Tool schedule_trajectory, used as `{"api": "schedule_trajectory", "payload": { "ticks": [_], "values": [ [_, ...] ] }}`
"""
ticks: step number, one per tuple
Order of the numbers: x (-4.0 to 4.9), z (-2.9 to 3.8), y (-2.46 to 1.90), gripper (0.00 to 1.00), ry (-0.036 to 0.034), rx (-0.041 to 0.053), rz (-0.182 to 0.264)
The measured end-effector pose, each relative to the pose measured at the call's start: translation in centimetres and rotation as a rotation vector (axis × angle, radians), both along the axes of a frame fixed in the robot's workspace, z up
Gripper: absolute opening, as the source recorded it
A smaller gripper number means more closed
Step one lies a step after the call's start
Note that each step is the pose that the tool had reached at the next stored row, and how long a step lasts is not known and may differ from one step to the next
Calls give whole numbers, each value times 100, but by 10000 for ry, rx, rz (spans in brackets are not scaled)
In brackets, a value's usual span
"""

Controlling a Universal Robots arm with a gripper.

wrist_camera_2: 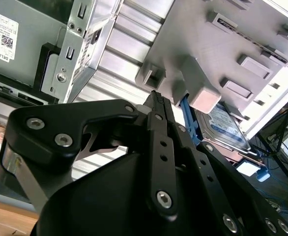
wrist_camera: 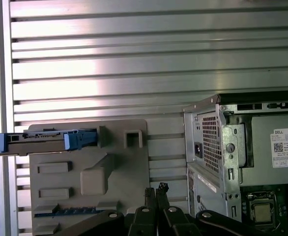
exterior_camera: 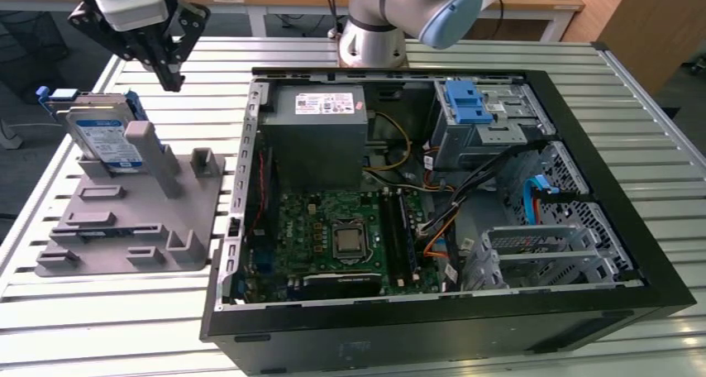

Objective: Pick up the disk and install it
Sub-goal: 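Reach for the disk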

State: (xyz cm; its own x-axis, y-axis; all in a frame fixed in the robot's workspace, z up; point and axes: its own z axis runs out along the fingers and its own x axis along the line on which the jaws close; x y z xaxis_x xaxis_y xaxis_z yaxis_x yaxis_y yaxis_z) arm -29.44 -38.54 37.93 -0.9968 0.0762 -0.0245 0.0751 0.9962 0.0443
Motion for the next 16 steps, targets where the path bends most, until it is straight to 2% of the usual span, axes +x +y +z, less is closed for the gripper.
{"api": "schedule_trajectory", "payload": {
  "ticks": [16],
  "values": [
    [-81, -14, 0, 15, 0, 0, 0]
  ]
}}
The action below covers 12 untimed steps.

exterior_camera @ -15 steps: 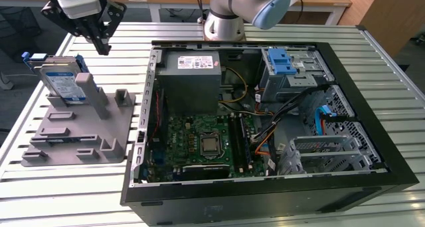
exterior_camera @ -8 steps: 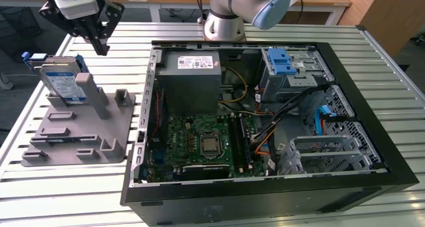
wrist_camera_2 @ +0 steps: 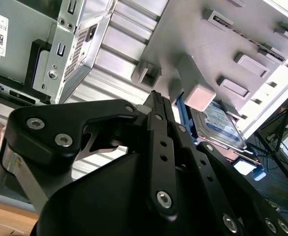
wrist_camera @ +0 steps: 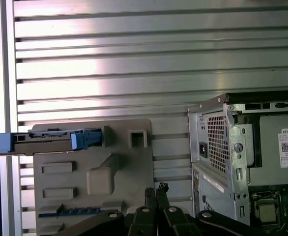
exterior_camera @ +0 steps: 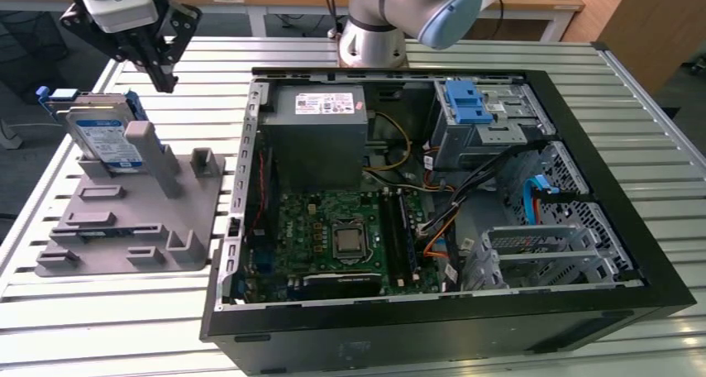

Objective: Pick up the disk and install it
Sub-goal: 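Reach for the disk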

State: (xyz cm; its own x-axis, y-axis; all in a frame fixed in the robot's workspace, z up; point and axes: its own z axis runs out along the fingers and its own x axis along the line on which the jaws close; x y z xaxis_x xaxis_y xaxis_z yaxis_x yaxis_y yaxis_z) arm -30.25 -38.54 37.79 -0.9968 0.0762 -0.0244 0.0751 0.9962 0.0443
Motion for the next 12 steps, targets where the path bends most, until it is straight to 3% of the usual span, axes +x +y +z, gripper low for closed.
{"api": "schedule_trajectory", "payload": {
  "ticks": [12],
  "values": [
    [-131, -11, 72, 15, -1, 0, -1]
  ]
}}
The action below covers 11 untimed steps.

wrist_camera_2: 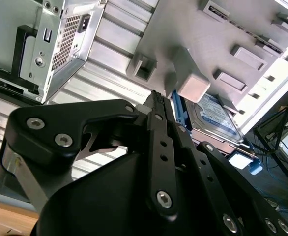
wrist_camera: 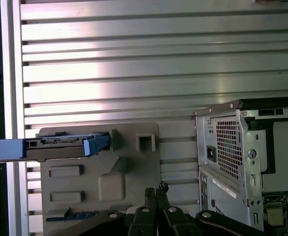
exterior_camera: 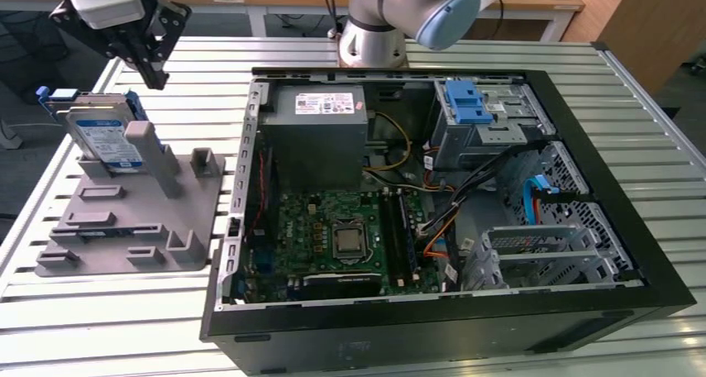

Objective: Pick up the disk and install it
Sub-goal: 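Reach for the disk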

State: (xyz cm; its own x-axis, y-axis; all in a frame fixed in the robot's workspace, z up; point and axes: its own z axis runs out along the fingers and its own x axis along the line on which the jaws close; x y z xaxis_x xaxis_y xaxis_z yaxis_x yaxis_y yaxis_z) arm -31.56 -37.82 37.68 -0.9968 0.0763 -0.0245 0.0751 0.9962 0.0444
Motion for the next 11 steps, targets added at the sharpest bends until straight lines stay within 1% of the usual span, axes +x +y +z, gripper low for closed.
{"api": "schedule_trajectory", "payload": {
  "ticks": [11],
  "values": [
    [-71, -16, 14, 15, 0, 0, 0]
  ]
}}
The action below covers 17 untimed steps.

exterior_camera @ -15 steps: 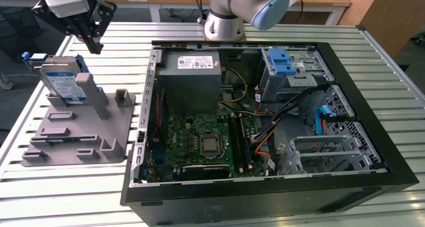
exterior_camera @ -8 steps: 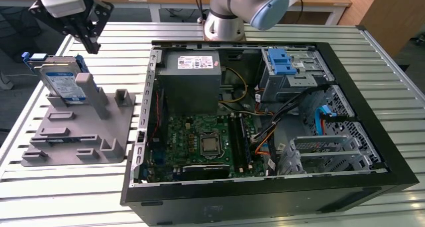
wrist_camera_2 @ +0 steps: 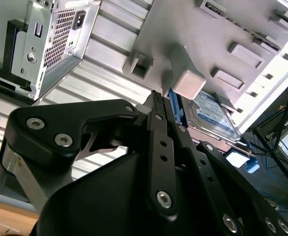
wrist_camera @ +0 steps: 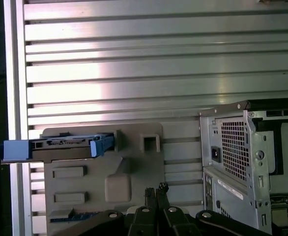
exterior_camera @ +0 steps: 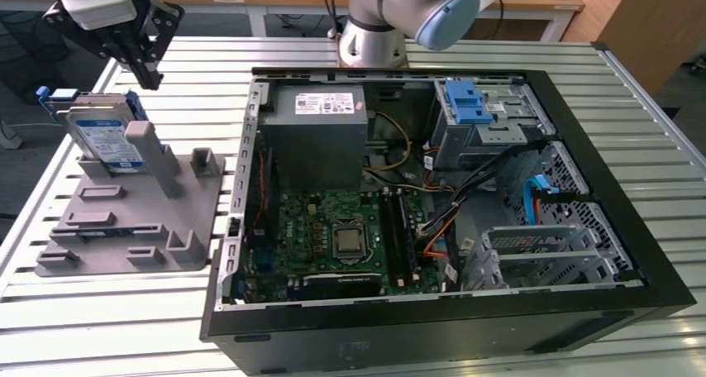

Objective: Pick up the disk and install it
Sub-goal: 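Reach for the disk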

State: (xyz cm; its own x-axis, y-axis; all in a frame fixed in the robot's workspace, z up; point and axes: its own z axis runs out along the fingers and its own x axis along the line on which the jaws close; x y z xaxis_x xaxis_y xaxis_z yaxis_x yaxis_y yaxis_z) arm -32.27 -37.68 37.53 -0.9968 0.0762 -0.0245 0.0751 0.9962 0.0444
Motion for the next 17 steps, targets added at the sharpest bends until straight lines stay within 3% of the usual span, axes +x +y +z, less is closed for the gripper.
{"api": "schedule_trajectory", "payload": {
  "ticks": [17],
  "values": [
    [-69, -24, 9, 15, 0, 0, 0]
  ]
}}
